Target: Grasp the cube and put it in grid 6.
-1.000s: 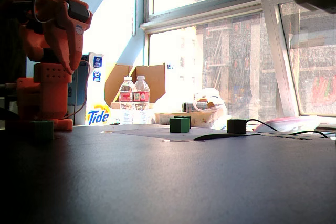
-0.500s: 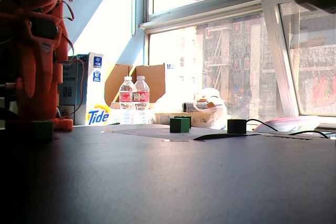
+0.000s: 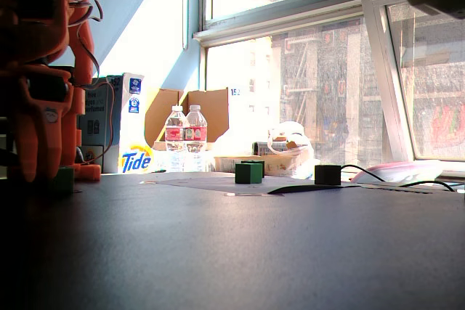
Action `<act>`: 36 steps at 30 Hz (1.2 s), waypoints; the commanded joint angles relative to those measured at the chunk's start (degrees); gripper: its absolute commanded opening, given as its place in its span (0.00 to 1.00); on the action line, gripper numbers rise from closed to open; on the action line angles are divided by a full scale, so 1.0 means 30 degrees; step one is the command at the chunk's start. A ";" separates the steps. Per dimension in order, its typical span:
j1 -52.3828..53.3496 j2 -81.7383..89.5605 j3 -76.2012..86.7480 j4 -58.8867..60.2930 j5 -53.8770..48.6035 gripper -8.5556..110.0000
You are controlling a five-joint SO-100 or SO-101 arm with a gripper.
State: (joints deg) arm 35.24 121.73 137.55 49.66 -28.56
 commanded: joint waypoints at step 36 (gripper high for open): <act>-0.6094 0.5977 -0.0410 0.1406 0.0762 0.07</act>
State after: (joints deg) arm 22.50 135.53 139.83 52.65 -27.69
